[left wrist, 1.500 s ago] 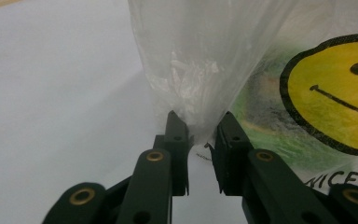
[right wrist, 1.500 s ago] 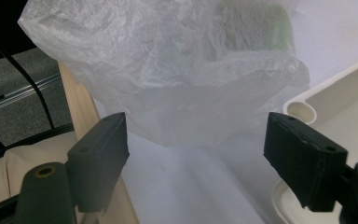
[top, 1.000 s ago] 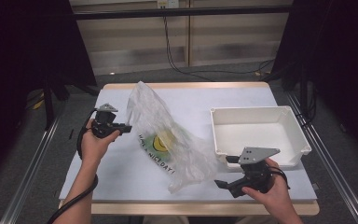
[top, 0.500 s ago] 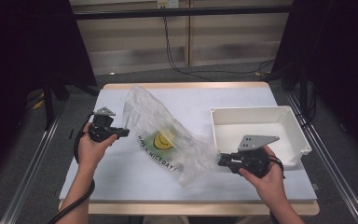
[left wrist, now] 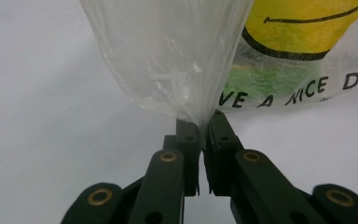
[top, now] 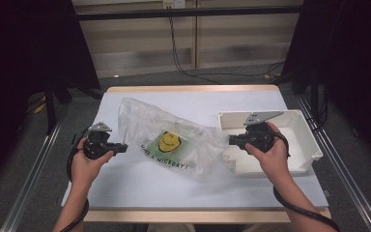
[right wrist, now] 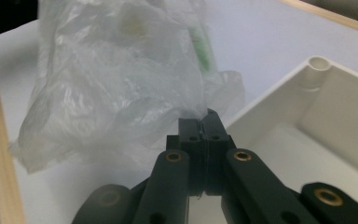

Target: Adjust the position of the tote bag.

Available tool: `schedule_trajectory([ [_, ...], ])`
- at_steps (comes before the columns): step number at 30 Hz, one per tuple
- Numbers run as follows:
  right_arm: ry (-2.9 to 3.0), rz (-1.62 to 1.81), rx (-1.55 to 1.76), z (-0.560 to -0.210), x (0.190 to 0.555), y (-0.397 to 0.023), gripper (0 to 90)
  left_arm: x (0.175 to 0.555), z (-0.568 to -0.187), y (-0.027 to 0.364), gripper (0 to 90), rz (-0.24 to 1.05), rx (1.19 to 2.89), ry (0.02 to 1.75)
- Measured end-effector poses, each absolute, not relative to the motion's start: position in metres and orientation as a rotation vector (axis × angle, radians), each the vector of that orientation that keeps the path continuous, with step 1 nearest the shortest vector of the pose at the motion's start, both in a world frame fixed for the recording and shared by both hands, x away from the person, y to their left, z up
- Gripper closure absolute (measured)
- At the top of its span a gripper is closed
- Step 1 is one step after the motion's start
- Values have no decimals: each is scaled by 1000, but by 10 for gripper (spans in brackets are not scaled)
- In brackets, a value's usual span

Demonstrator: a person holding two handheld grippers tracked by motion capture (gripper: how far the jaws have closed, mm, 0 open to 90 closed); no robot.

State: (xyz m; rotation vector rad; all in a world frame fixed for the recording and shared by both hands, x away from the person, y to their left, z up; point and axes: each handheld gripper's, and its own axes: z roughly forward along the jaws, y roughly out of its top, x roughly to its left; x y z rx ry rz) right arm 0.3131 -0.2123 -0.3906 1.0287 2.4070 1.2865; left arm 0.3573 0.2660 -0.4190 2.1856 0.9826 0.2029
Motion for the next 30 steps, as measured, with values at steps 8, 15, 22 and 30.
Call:
schedule_trajectory([
  [8, 2403, 1232, 1097, -398, 342, -218, 900, 350, -418, 264, 854, 201, 2206, 963],
  [15, 2379, 1201, 1154, -404, 361, -222, 900, 346, -419, 258, 853, 182, 2239, 931],
  [22, 2385, 1190, 1148, -405, 366, -218, 900, 357, -431, 259, 426, 278, 2200, 1003],
  [30, 2397, 1187, 1129, -406, 367, -215, 900, 388, -446, 252, 233, 304, 2137, 1023],
])
